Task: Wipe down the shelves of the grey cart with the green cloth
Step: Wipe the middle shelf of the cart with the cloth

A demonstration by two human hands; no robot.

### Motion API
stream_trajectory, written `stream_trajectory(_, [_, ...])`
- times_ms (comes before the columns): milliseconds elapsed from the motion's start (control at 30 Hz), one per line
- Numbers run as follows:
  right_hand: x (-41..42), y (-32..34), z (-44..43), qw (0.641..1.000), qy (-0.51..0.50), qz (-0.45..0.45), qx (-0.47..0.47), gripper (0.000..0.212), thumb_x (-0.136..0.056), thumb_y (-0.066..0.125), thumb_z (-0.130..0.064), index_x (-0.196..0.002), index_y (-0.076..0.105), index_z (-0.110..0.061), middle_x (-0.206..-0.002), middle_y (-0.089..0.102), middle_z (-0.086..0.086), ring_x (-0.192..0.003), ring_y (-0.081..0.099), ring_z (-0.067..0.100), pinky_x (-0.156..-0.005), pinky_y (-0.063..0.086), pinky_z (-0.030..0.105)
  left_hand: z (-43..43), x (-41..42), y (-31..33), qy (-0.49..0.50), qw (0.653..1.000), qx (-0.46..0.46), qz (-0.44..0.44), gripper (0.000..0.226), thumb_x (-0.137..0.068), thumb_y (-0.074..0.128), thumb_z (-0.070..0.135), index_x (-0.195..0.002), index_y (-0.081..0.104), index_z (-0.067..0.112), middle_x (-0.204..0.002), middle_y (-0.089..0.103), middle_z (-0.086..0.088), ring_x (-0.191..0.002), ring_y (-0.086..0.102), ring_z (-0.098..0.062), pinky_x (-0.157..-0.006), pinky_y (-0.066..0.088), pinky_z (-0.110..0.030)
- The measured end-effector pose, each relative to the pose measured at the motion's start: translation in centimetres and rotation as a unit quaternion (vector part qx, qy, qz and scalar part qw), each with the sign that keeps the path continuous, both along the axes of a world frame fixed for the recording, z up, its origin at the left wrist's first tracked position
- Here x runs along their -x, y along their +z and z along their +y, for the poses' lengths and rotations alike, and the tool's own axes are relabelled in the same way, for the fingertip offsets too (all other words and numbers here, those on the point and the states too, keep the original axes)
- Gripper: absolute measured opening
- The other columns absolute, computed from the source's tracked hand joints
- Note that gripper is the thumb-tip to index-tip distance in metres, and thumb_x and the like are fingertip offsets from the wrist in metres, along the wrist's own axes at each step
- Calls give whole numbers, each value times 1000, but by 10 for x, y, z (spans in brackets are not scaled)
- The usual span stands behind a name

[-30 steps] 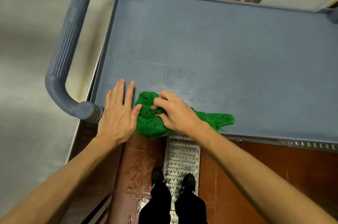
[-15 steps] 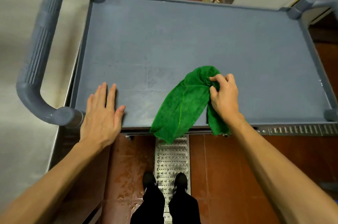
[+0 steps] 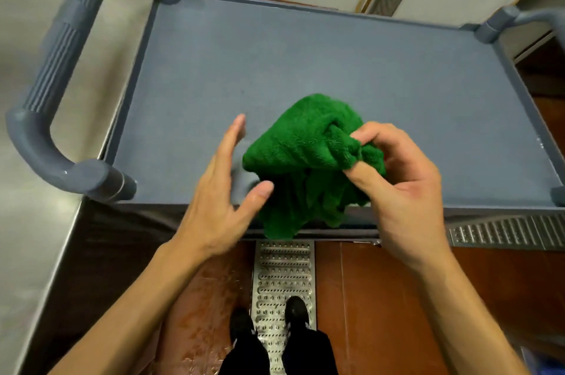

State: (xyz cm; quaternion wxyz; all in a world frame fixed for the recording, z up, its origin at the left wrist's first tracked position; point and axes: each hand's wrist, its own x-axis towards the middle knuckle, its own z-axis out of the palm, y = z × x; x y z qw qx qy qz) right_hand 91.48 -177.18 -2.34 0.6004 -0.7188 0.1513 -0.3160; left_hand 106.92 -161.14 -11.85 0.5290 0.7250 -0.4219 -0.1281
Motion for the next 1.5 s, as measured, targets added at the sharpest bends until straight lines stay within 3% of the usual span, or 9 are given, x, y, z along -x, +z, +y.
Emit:
stream_trajectory(200, [26, 0, 13, 989, 103, -79, -64, 23, -83, 74, -25, -102, 67, -35, -103, 66, -16, -98, 61, 7, -87, 50, 26, -30, 70, 3, -31, 988, 150, 37, 32, -93, 58, 63, -120, 60, 47, -124, 59, 42, -119, 57, 12, -99, 47, -14])
stream_trajectory(500, [88, -119, 20, 985, 42, -100, -136, 44, -66, 86, -38, -107, 73, -29, -108, 74, -5, -101, 70, 11, -86, 57, 30, -39, 148, -117, -38, 968, 249, 18, 55, -93, 72, 33, -145, 52, 28, -146, 58, 5, -135, 56, -19, -113, 42, -31])
stream_trajectory(600, [94, -168, 10, 984, 47, -110, -133, 50, -68, 85, -34, -115, 71, -24, -111, 74, 0, -105, 70, 14, -87, 55, 30, -45, 159, -161, 19, 965, 258, 43, 61, -89, 76, 43, -144, 51, 40, -144, 59, 13, -133, 57, -12, -109, 45, -28])
stream_trajectory(800, [88, -284, -29, 994, -35, -105, 3, 57, -74, 79, -33, -128, 64, -25, -122, 71, 2, -117, 65, 19, -96, 52, 31, -75, 155, -248, 51, 959, 235, 148, 49, -75, 82, 55, -121, 66, 54, -121, 70, 26, -116, 65, 3, -92, 50, -11])
stream_trajectory(967, [93, -361, -47, 974, -115, -35, 194, 51, -82, 65, -63, -126, 63, -37, -122, 68, -17, -114, 63, -1, -89, 49, 11, -109, 144, -297, 24, 937, 276, 212, 26, -87, 74, 18, -113, 75, 24, -112, 77, 8, -110, 71, -11, -97, 57, -36])
stream_trajectory(1067, [89, -387, -51, 984, -6, 42, 172, 86, -60, 69, -83, -138, 46, -54, -137, 57, -22, -124, 56, -3, -94, 50, 21, -124, 128, -301, 4, 935, 261, 241, 19, -90, 66, 39, -103, 77, 31, -109, 77, 7, -110, 71, -13, -103, 52, -46])
stream_trajectory(1200, [57, -408, -73, 971, -89, 21, 222, 70, -78, 74, -54, -140, 42, -53, -135, 57, -24, -121, 56, -5, -103, 50, 30, -146, 100, -294, -158, 889, 187, 387, 58, -89, 51, 64, -109, 77, 16, -117, 75, -14, -114, 70, -27, -109, 48, -49])
stream_trajectory(1367, [24, -408, -106, 935, -130, 1, 331, 43, -95, 59, -18, -134, 55, -37, -110, 65, -33, -99, 62, -12, -83, 47, 6, -161, 55, -299, -110, 935, 124, 312, 74, -100, 23, 69, -137, 61, 17, -132, 68, -11, -125, 63, -25, -115, 42, -47])
stream_trajectory(1500, [-5, -391, -151, 907, -169, -8, 387, 41, -96, 52, -10, -134, 58, -26, -122, 66, -10, -109, 60, 2, -95, 49, 23, -142, 19, -311, -67, 985, -9, 156, 101, -73, 22, 91, -136, 58, 22, -136, 65, -7, -109, 67, -10, -106, 50, -41])
